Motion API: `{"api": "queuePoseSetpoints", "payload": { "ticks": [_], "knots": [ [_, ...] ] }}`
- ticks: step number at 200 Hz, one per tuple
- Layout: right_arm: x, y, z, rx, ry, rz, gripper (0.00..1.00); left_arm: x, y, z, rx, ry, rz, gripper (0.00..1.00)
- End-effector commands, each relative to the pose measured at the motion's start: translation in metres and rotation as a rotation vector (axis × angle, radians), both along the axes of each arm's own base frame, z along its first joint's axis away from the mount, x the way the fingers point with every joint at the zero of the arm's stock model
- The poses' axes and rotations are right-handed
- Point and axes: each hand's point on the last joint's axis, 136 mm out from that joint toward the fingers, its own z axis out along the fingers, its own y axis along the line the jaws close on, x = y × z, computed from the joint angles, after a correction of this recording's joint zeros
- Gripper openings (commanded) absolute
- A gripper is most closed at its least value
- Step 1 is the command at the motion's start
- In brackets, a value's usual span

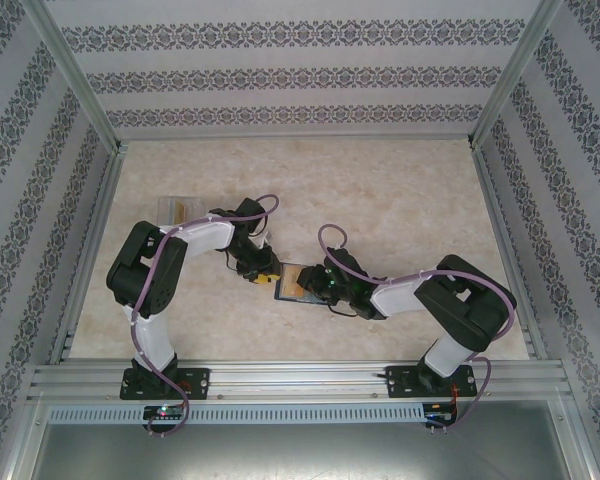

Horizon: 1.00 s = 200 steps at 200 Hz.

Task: Put the credit cards into the card holder
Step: Insert the credit card into the card slot.

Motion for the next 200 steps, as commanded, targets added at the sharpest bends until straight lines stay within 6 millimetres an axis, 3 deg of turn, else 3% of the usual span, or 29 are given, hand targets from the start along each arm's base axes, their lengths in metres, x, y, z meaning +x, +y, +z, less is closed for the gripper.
{"api": "queuePoseSetpoints", "payload": {
  "ticks": [1,35,58,76,155,200],
  "knots": [
    [-0.006,-0.004,-0.007,-0.066,0.007,0.022,0.27,-0.013,-0.008,-0.011,-0.019,0.049,-0.017,0.29],
    [-0.008,-0.009,-0.007,-0.091,0.009,0.017,0.32,-0.013,-0.008,-0.011,-0.017,0.048,-0.017,0.28],
    [-0.01,-0.012,-0.006,-0.105,0.007,0.027,0.45,-0.013,-0.009,-0.011,-0.019,0.049,-0.016,0.28],
    [-0.011,-0.014,-0.003,-0.109,-0.003,0.028,0.46,-0.013,-0.009,-0.011,-0.019,0.05,-0.018,0.28],
    [-0.011,-0.02,-0.002,-0.167,-0.003,0.032,0.29,-0.016,-0.01,-0.012,-0.028,0.058,-0.024,0.27],
    [-0.008,-0.007,0.005,-0.147,-0.023,0.055,0.23,-0.016,-0.014,-0.011,-0.049,0.061,-0.022,0.25]
  ]
}}
